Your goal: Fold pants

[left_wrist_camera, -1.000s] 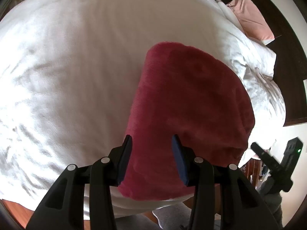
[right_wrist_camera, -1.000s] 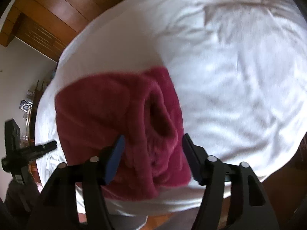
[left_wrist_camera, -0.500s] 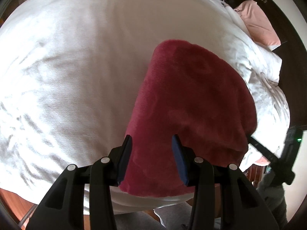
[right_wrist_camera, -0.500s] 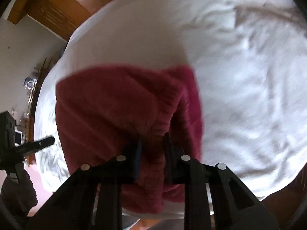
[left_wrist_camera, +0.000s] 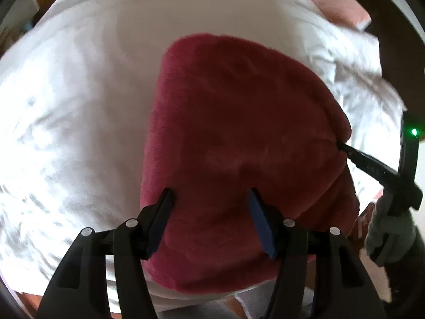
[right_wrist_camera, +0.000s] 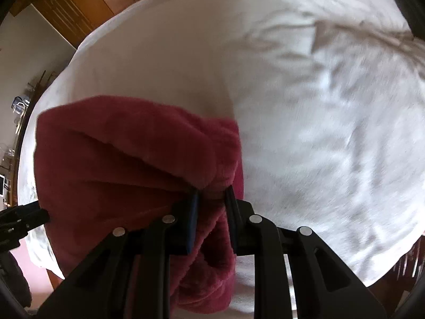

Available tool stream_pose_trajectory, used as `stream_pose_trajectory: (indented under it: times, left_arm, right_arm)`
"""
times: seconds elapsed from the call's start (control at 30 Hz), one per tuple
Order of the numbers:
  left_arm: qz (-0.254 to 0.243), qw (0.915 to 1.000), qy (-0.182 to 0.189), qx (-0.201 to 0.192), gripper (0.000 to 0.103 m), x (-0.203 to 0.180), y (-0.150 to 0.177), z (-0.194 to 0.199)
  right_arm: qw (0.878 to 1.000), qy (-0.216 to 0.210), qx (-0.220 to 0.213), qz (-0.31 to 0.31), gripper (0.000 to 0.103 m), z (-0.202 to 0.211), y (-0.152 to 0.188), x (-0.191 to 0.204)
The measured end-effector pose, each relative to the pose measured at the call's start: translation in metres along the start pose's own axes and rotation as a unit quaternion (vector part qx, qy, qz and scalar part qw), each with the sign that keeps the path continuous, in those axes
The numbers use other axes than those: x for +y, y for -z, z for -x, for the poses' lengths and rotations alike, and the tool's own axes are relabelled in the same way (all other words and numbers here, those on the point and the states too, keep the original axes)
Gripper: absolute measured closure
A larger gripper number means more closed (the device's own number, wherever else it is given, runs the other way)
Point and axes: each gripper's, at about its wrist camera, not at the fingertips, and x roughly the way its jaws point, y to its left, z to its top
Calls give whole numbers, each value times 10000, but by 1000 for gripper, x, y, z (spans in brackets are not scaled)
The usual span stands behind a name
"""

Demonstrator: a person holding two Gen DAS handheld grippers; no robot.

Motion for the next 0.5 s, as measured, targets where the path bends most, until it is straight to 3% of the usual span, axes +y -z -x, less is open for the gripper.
stream_pose_trajectory:
  times: [0.1, 0.17, 0.23, 0.37, 0.5]
  left_arm:
    - [-128, 9998, -135, 13, 39, -4, 4, -6]
    - [-55, 9998, -189, 36, 39, -2, 3, -10]
    - [20, 9997, -223, 42, 39, 1, 2, -13]
    - [156, 9996, -215, 15, 39, 4, 0, -14]
    - [227, 9995, -218, -6, 39, 4, -1, -15]
  right_arm:
    - [9997, -219, -72, -30, 80, 9, 2, -3]
    - [9992, -368, -67, -115, 62, 18, 2, -9]
    - [9978, -591, -147, -251, 50, 34, 3, -15]
    - [9933, -1090, -189, -326, 44, 68, 17, -23]
    - [9856, -1644, 336, -185, 44, 75, 54, -14]
